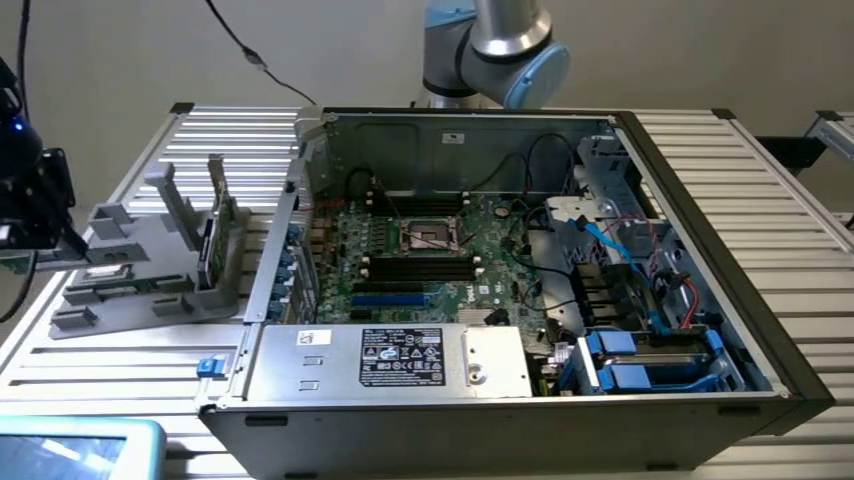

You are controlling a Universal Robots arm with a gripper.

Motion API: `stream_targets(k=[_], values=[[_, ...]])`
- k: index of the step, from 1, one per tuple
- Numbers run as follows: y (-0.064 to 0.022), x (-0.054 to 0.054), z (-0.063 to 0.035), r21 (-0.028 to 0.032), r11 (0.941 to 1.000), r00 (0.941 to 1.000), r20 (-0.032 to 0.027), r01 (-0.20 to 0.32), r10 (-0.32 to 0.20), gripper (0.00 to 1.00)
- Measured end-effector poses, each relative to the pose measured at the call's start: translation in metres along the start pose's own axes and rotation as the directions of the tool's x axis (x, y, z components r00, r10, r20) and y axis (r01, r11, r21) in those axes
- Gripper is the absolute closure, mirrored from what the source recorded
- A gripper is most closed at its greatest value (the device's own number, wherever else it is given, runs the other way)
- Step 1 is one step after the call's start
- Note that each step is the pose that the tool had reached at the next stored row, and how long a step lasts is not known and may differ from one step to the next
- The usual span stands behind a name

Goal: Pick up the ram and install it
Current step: 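Pick up the ram and move it above insertion slot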

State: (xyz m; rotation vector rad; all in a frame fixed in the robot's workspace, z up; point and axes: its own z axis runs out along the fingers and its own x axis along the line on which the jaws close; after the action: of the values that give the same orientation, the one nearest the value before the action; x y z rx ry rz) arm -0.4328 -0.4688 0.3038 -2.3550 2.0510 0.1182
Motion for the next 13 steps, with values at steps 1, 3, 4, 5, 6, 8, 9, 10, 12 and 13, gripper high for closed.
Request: stream_targets(k=[1, 3, 4, 5, 6, 8, 9, 10, 12, 13], values=[[0.0002, 0.0, -0.0046, -0.0001, 1.0, 1.0, -0.0008, 0.0, 0.0, 0.89], [0.0005, -0.001, -0.0136, -0.0003, 1.0, 1.0, -0.0022, 0.0, 0.0, 0.89], [0.0007, -0.001, -0.0181, -0.0004, 1.0, 1.0, -0.0027, 0.0, 0.0, 0.89], [0.0008, -0.002, -0.0225, -0.0004, 1.0, 1.0, -0.003, 0.0, 0.0, 0.89], [0.001, -0.002, -0.0273, -0.0004, 1.0, 1.0, -0.0035, 0.0, 0.0, 0.89], [0.0013, -0.002, -0.0362, -0.0005, 1.0, 1.0, -0.0042, 0.0, 0.0, 0.89], [0.0015, -0.003, -0.0409, -0.0006, 1.0, 1.0, -0.0045, 0.0, 0.0, 0.89], [0.0017, -0.003, -0.0452, -0.0006, 1.0, 1.0, -0.0047, 0.0, 0.0, 0.89], [0.002, -0.004, -0.053, -0.0006, 1.0, 1.0, -0.0049, 0.0, 0.0, 0.89], [0.0021, -0.004, -0.0572, -0.0008, 1.0, 1.0, -0.005, 0.0, 0.0, 0.89]])
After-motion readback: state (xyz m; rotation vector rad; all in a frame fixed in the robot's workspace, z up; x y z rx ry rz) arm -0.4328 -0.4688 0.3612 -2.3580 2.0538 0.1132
